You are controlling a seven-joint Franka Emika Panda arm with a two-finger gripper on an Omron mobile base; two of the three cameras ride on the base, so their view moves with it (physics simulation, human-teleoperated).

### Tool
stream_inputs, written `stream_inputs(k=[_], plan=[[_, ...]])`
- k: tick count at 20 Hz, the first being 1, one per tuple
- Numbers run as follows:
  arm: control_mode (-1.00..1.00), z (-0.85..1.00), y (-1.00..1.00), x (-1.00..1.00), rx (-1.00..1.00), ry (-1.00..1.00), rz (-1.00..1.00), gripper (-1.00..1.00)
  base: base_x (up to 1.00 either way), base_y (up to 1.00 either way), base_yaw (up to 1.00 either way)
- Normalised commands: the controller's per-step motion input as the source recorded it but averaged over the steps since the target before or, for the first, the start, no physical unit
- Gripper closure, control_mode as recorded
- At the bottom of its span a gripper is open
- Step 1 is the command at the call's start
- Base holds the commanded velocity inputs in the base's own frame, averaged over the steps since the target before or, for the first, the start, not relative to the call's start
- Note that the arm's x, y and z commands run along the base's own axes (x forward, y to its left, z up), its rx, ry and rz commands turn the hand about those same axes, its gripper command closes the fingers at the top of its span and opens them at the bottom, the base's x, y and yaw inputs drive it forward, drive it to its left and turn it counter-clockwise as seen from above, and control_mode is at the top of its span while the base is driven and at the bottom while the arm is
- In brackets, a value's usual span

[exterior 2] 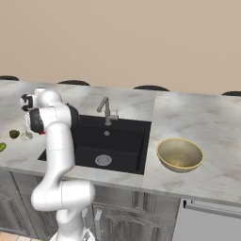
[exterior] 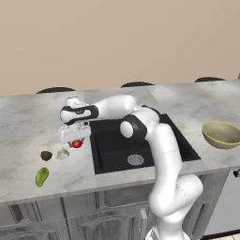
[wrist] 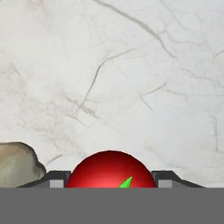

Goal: There is a mixed pile of frozen fruits and vegetables on the counter. Locate all the frozen vegetables and place the items in a bowl on the counter. Take all the frozen fruits and defrost them in a running sink.

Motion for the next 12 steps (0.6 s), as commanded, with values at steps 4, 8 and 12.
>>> stream_inputs(k=[4,8,12], plan=[[-1.0,0.6,-0.43,-0.66,0.0,0.06,0.04,1.0,0.0,0.0,0.0],[-1.0,0.48,-0.47,-0.93,0.0,0.02,0.01,1.0,0.0,0.0,0.0],[-1.0,0.35,-0.59,-1.0,0.0,0.0,0.0,1.0,0.0,0.0,0.0]])
